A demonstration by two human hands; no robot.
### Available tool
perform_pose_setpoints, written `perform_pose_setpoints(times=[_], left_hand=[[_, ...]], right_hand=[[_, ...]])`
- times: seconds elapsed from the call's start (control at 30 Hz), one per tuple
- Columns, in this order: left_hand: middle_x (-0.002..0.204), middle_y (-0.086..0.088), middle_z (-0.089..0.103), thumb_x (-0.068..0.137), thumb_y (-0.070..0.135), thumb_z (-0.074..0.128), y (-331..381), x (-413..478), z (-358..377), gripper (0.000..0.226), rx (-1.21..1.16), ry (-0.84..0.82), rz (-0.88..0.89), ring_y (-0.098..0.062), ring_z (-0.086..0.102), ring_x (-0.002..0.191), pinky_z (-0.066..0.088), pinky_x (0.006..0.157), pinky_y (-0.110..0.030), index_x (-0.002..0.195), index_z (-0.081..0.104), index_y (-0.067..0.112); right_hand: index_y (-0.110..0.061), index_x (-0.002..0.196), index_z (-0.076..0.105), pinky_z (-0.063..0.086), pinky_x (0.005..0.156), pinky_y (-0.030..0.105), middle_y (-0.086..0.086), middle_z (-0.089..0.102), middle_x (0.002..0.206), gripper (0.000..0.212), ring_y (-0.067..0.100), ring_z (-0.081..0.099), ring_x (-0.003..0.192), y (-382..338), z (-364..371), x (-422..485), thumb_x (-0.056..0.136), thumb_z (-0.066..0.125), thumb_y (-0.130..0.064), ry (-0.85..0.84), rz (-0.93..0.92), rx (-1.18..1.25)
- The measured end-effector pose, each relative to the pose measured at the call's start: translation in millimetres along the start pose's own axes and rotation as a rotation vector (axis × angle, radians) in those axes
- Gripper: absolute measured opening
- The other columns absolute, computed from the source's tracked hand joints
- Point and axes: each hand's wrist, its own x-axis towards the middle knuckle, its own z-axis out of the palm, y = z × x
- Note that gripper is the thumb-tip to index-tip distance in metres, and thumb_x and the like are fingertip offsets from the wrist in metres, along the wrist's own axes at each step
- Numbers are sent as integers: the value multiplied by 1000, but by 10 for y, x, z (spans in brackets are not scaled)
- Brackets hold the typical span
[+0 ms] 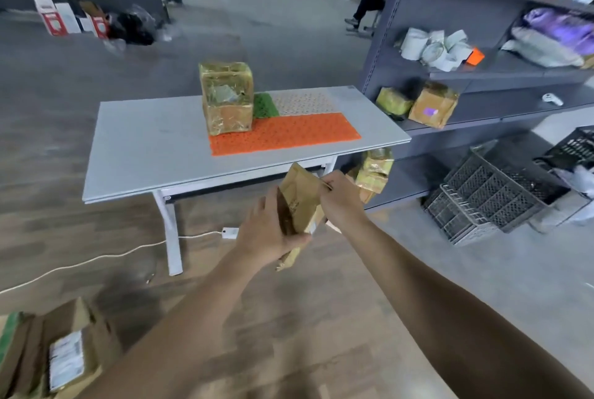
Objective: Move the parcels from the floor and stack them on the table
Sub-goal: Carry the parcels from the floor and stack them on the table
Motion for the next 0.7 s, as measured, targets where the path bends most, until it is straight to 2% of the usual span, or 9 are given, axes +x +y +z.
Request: perform_pose_setpoints(times=[0.07, 0.13, 0.17, 0.27, 0.33, 0.4, 0.5, 0.6, 0.7], left_hand=[[146, -7, 32, 60, 53, 81, 13, 270, 46, 128, 128, -11, -16, -30, 35, 132, 39, 103, -46, 152, -3, 24], [147, -9, 30, 63, 52, 79, 34, 573, 88, 130, 187, -6, -36, -31, 33, 133, 39, 102, -49, 151, -11, 21], [145, -10, 32, 66, 52, 76, 51, 739, 106, 126, 210, 11, -32, -32, 35, 131, 40, 100, -49, 151, -11, 19], [131, -11, 40, 67, 46, 72, 123, 1284, 112, 113, 186, 69, -53, -35, 43, 122, 44, 94, -48, 151, 2, 19], [119, -8, 44, 63, 41, 72, 162, 1682, 88, 102, 17, 81, -150, -33, 49, 113, 47, 90, -47, 145, 14, 22], [113, -6, 46, 56, 43, 69, 232, 2060, 55, 96, -111, 98, -241, -31, 52, 106, 50, 87, -46, 139, 24, 24], [112, -6, 48, 52, 48, 66, 334, 2579, 35, 89, -119, 121, -287, -29, 50, 106, 50, 88, -47, 130, 29, 27], [110, -5, 48, 51, 50, 67, 445, 3045, 21, 84, -166, 150, -302, -28, 52, 102, 52, 85, -46, 124, 30, 30], [113, -4, 47, 57, 46, 72, 523, 3433, 27, 85, -160, 168, -279, -26, 51, 105, 50, 86, -43, 128, 29, 29]], right_hand=[[-15, 92, 53, 33, 46, 23, -7, 48, 72, 14, 21, 56, 66, -12, -13, 278, 93, 39, -12, 1, -25, -18], [-13, 96, 54, 33, 51, 18, -9, 49, 75, 15, 15, 52, 71, -5, -21, 589, 94, 40, -11, 3, -42, -1], [-11, 99, 56, 36, 56, 21, -9, 51, 79, 16, 14, 51, 76, -3, -28, 765, 95, 41, -12, 1, -49, 26], [-13, 103, 57, 38, 58, 22, -7, 54, 85, 16, 16, 52, 81, 5, -61, 1391, 99, 42, -17, -41, -102, 72], [-19, 100, 55, 37, 56, 20, -9, 54, 83, 13, 15, 52, 79, -23, -122, 1833, 100, 43, -23, -77, -145, 115], [-19, 104, 57, 38, 67, 27, -5, 60, 93, 14, 14, 54, 86, -32, -178, 2272, 101, 45, -25, -103, -165, 165], [-15, 114, 60, 40, 85, 26, 2, 62, 115, 21, 17, 56, 106, 23, -241, 2852, 99, 49, -25, -161, -182, 151], [-14, 117, 59, 41, 83, 26, 3, 62, 116, 26, 20, 57, 109, 95, -252, 3285, 100, 48, -29, -296, -207, 61], [-16, 124, 56, 46, 83, 30, 2, 60, 120, 40, 18, 57, 106, 108, -203, 3582, 99, 44, -45, -410, -187, 47]])
